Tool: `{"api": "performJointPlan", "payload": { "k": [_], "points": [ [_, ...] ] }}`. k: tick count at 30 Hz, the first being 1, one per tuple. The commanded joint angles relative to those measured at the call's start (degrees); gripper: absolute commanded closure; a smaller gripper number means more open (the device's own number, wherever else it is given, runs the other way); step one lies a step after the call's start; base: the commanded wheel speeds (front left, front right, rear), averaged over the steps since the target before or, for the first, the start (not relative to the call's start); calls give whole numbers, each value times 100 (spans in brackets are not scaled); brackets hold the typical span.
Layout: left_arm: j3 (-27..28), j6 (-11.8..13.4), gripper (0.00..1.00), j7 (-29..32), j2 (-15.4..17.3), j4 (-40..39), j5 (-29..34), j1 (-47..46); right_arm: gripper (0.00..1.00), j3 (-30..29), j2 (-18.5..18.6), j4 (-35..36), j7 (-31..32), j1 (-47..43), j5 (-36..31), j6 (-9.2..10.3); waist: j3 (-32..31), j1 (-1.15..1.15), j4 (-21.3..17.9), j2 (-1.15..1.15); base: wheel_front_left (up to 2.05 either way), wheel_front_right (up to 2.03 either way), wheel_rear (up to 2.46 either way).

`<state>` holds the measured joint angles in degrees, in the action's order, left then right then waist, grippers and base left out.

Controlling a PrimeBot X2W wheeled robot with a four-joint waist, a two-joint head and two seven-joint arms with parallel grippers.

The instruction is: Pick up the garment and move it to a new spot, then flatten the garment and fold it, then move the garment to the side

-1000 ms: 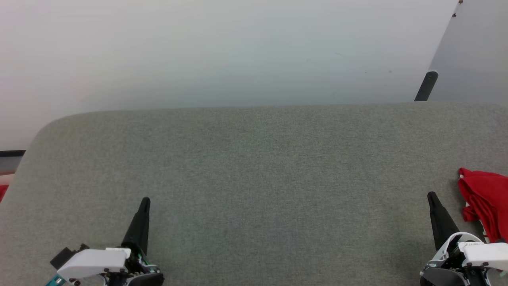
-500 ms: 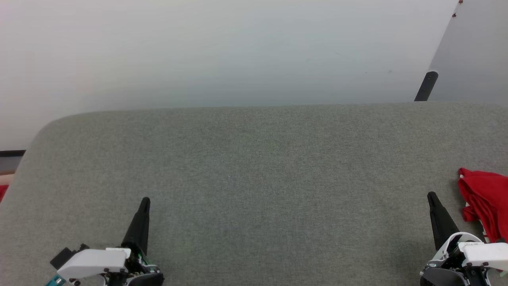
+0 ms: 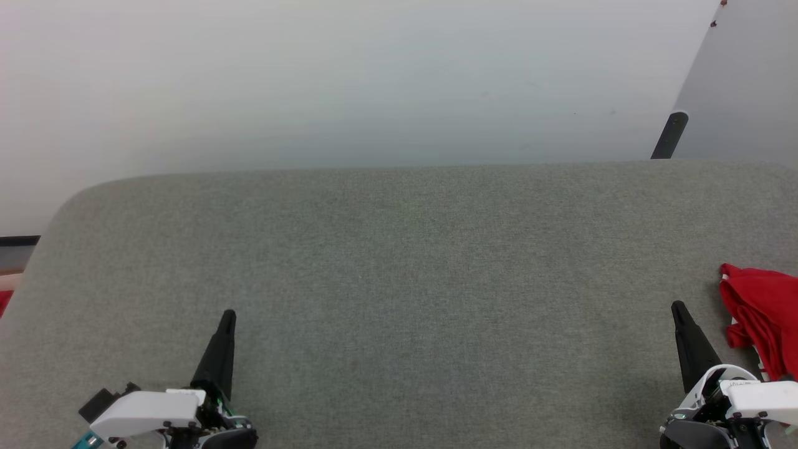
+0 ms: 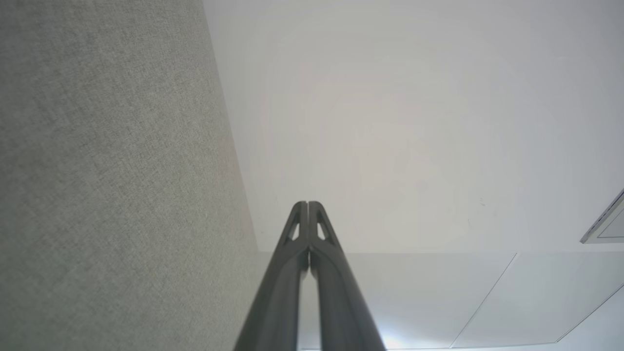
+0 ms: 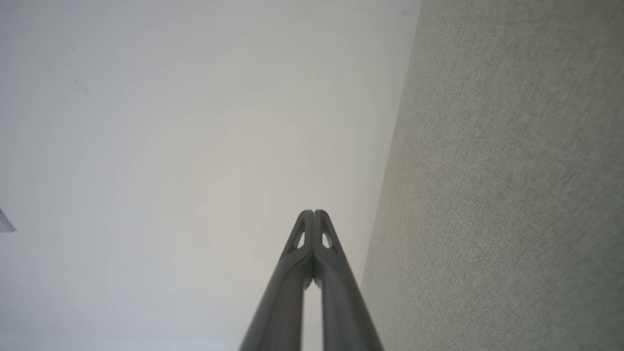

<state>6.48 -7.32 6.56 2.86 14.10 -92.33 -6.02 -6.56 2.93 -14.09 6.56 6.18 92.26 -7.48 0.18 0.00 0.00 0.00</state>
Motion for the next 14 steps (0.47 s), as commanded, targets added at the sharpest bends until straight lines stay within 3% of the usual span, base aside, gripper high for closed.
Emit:
{"api": "performJointPlan", "payload": {
  "k": [1, 14],
  "points": [
    [13, -33, 100, 14, -5, 3, -18, -59, 100, 2, -16, 0, 1, 19, 30, -2, 0, 0, 0, 0, 0, 0, 0],
    [13, -33, 100, 13, -5, 3, -18, -59, 100, 2, -16, 0, 1, 19, 30, -2, 0, 0, 0, 0, 0, 0, 0]
  ]
}}
